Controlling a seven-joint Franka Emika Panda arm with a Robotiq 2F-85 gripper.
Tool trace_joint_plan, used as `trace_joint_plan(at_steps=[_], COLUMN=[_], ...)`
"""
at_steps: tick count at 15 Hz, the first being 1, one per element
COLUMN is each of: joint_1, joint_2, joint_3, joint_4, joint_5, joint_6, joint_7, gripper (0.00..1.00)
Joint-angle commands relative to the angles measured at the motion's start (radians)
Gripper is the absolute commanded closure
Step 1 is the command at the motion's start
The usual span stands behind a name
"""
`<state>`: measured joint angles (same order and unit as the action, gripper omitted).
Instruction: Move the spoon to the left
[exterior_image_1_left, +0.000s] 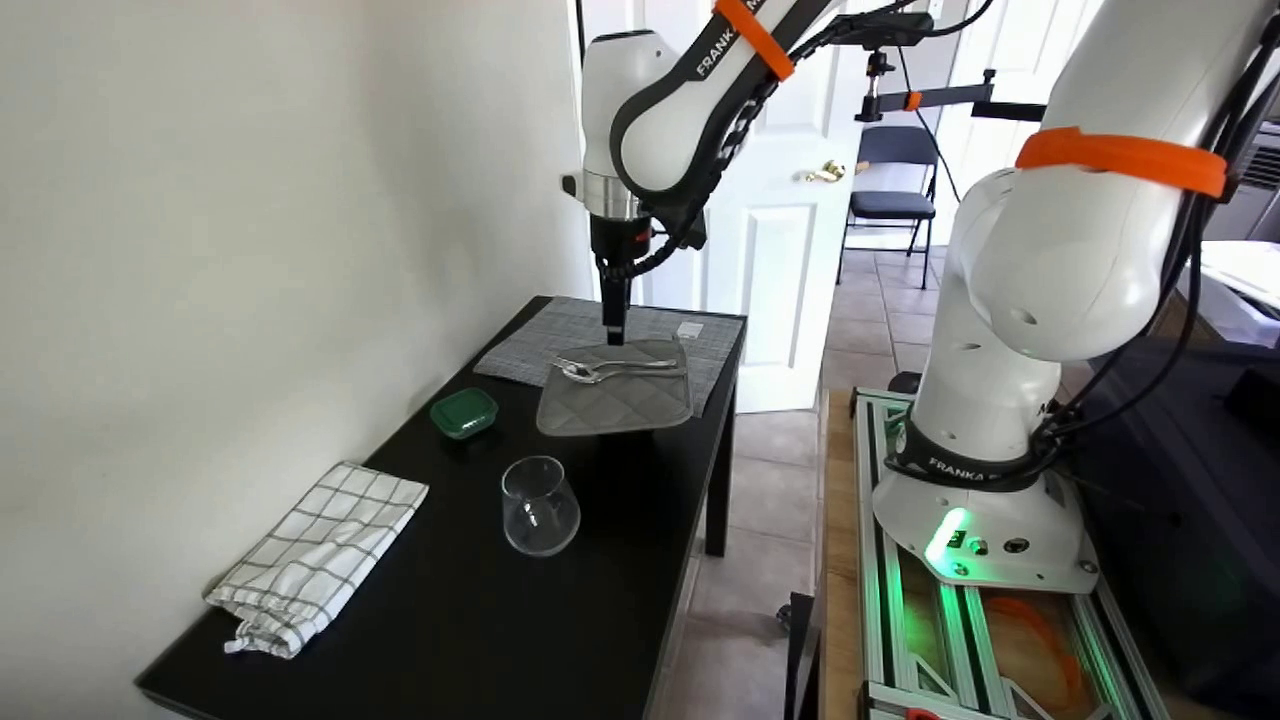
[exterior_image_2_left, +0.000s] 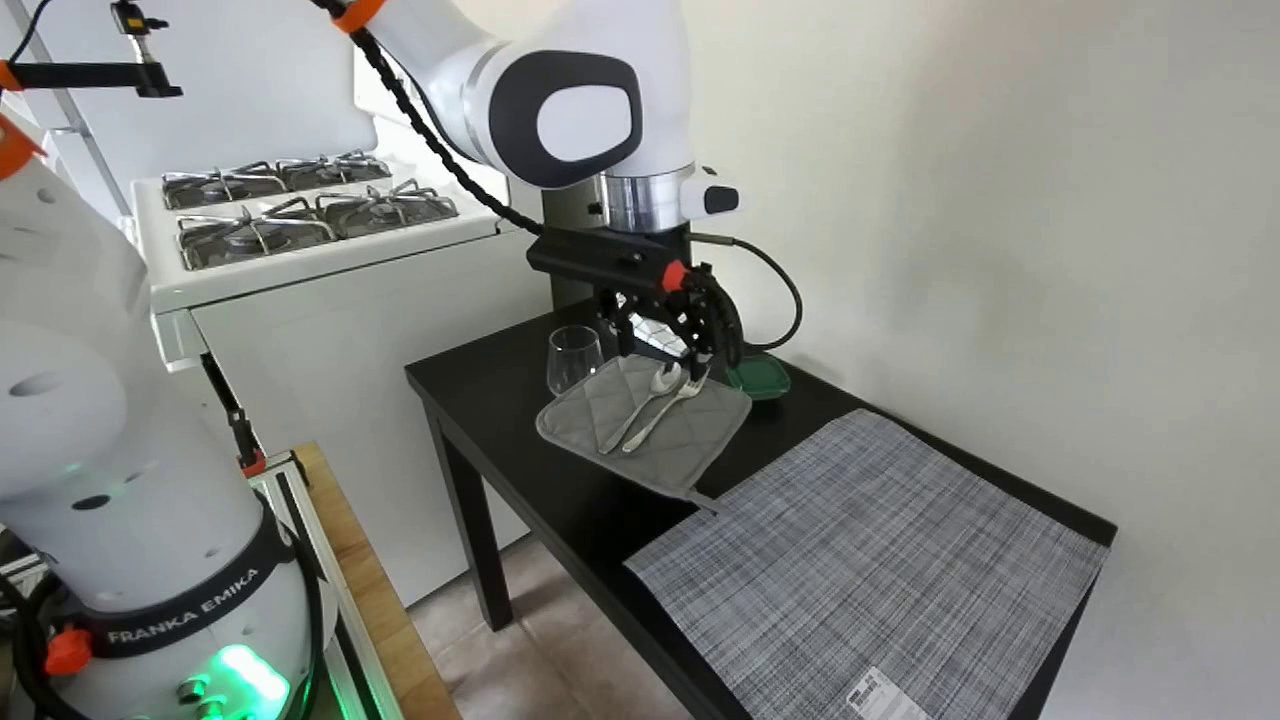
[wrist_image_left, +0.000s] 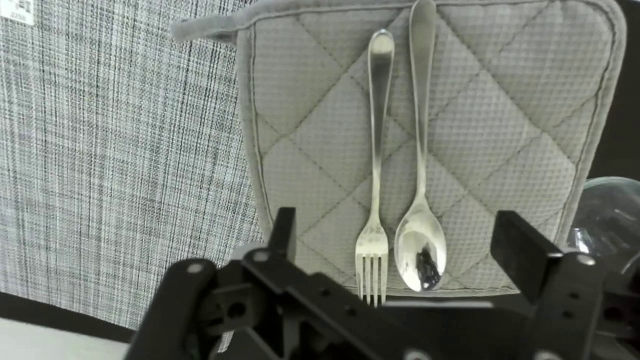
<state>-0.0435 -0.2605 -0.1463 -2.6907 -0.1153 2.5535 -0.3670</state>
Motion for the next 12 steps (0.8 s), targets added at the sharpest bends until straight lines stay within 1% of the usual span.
trace_joint_plan(at_steps=[1,8,9,10,12], joint_1=[-0.014,-0.028,-0.030,-0.031,-0.033], joint_2=[0.043,0.108,0.113,0.117,0.124], joint_3=[-0.002,-0.001,0.000,-0.001,-0.001], joint_4=[-0.026,-0.020,-0.020,-0.020,-0.018], joint_5=[-0.010,-0.009,-0.010,-0.008,-0.005], joint_6=[0.097,0.163,0.167,0.168,0.169], joint_7=[-0.005,-0.003,-0.002,-0.004,-0.004], gripper=[0.00,0.00,0.03,0.12,0.15])
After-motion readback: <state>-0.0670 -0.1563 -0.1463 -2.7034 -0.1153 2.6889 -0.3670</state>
